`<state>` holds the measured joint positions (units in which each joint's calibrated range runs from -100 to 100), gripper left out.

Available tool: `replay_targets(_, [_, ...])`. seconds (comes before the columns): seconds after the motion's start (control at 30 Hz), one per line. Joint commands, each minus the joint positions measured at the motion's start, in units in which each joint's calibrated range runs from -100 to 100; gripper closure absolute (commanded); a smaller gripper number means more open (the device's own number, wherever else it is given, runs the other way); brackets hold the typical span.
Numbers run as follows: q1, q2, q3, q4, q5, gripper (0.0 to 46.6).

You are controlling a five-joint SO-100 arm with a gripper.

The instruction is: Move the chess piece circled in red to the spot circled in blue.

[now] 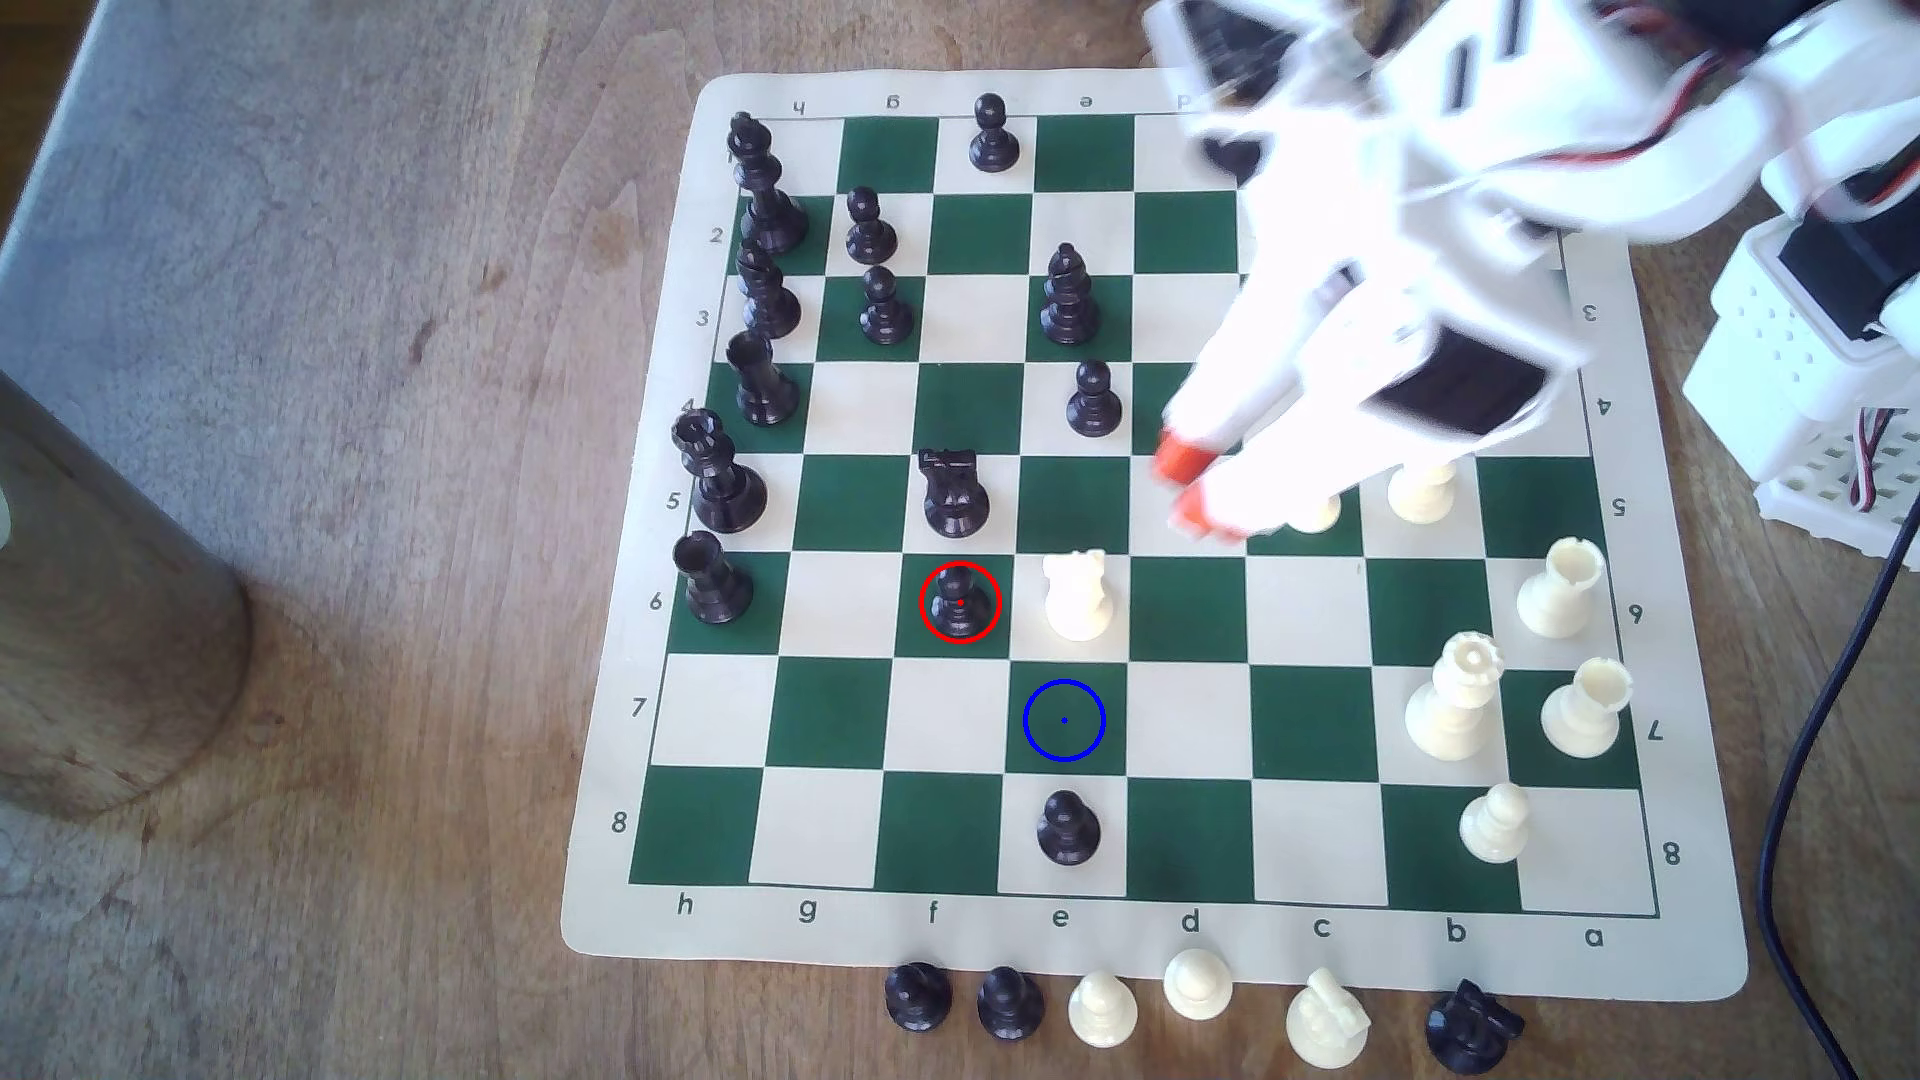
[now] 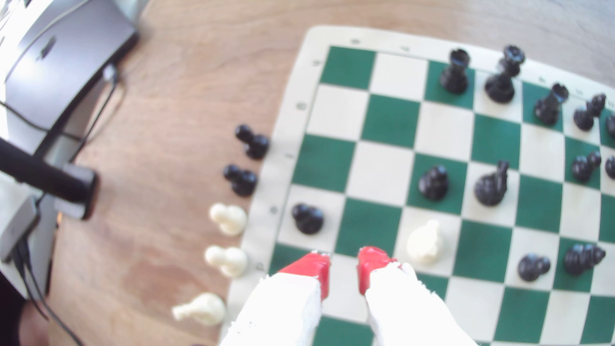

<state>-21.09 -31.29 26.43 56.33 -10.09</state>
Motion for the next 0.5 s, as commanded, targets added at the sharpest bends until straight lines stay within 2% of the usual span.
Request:
replay_targets(0.0, [2.12, 7.70, -11.84, -1.13, -2.15, 41.9])
replay_targets(0.17, [4.39, 15.51, -18.46, -1.05, -4.44, 41.8])
replay_targets(0.27, [5.88, 21.53, -23.71, 0.91, -6.94, 41.4])
replay_targets(0.47, [6.74, 28.49, -27.34, 2.14, -8.01, 41.1])
